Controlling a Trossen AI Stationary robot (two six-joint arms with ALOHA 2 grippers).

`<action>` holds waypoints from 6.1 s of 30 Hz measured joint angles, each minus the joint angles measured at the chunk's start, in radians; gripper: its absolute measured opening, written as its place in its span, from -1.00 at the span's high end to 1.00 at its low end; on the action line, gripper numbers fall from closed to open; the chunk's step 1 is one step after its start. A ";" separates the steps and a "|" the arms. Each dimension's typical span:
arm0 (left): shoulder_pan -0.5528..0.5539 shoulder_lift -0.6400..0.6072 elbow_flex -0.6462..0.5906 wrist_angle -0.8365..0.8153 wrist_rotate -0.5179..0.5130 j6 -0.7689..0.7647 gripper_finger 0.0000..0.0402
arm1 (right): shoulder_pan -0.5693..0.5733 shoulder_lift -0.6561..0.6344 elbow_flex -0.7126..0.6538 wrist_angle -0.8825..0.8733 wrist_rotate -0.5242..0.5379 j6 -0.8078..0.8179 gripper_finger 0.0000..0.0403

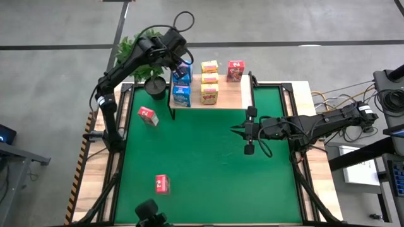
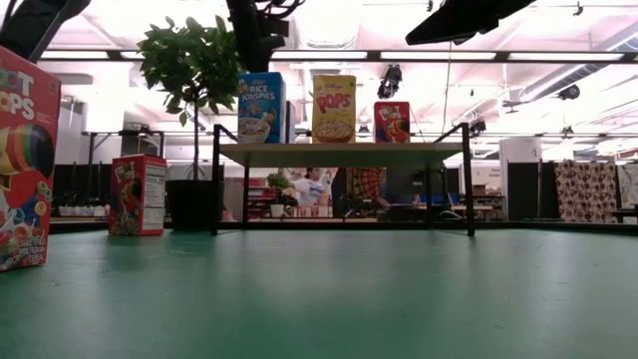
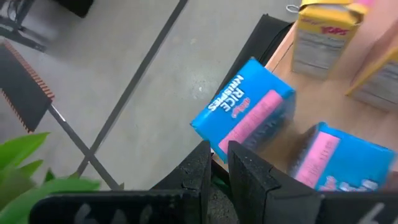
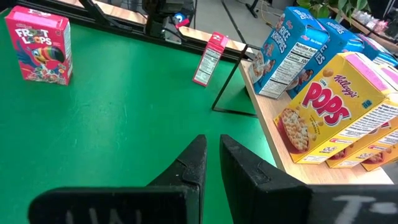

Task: Stack cereal on shelf
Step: Put the blue cereal box on the shelf, then put the bottom red cereal box on the shelf

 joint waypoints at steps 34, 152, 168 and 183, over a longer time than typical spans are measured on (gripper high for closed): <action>-0.501 -0.539 -0.548 0.460 0.180 0.079 0.81 | -0.126 0.134 0.220 -0.015 0.083 0.224 0.96; -0.019 -0.615 -0.864 0.874 0.459 0.377 0.81 | -0.549 0.573 0.996 -0.413 -0.345 -0.224 0.96; 0.253 -0.246 -0.424 0.511 0.608 0.598 0.81 | -0.549 0.458 0.816 -0.353 -0.342 -0.175 0.96; 0.305 -0.062 -0.215 0.292 0.724 0.606 0.81 | -0.549 0.464 0.810 -0.359 -0.342 -0.175 0.96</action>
